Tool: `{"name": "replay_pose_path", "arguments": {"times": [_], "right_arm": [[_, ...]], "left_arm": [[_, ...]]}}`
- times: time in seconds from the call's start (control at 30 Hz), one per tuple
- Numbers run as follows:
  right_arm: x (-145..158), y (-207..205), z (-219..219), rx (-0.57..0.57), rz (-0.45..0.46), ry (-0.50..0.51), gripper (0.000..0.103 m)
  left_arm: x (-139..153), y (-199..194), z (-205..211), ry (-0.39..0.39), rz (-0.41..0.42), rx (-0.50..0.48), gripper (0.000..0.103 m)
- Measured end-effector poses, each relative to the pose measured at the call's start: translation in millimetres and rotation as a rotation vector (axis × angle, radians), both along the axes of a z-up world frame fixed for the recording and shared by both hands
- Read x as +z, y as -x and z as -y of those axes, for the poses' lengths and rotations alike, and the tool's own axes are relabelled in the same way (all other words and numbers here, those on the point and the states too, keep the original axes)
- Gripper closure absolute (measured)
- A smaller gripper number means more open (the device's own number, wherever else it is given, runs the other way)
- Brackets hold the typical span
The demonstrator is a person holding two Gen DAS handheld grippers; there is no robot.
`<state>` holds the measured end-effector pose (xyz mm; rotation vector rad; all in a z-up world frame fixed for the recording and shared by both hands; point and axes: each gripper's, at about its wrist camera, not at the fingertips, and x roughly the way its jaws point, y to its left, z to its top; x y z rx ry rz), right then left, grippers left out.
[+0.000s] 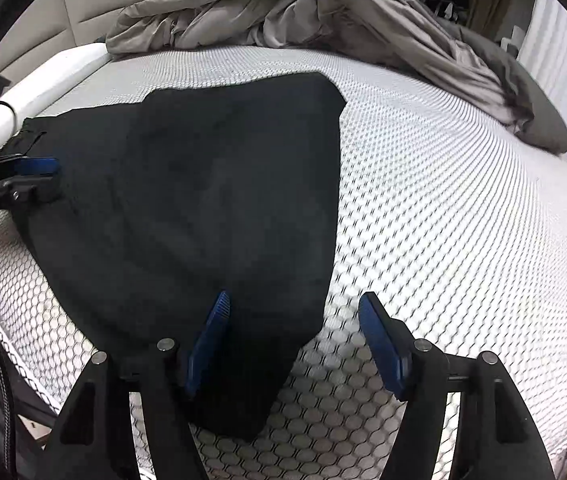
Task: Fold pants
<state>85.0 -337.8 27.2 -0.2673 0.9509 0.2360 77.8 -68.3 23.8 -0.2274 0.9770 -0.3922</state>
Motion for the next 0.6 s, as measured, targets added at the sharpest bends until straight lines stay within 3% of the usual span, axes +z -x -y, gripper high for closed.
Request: {"name": "replay_pose_path", "arguments": {"times": [0.07, 0.13, 0.3, 0.33, 0.37, 0.4, 0.6], "right_arm": [[3, 2, 2, 0.001, 0.014, -0.015, 0.035], [1, 4, 6, 0.006, 0.007, -0.033, 0.035], [1, 3, 8, 0.016, 0.001, -0.080, 0.035], [0, 6, 4, 0.017, -0.001, -0.089, 0.035], [-1, 5, 3, 0.018, -0.003, -0.096, 0.035], [0, 5, 1, 0.019, -0.001, -0.096, 0.035], [-2, -6, -2, 0.001, -0.003, -0.091, 0.035]], "left_arm": [[-9, -13, -3, 0.108, -0.058, -0.004, 0.048], [-20, -29, -3, 0.192, -0.117, -0.010, 0.053], [-39, -66, -2, 0.350, -0.232, -0.012, 0.053], [-40, -71, 1, 0.357, -0.237, 0.007, 0.060], [-40, -72, 3, 0.341, -0.228, 0.036, 0.080], [-39, -72, 7, 0.321, -0.205, 0.064, 0.086], [-2, -55, 40, 0.178, 0.018, 0.102, 0.095]]}}
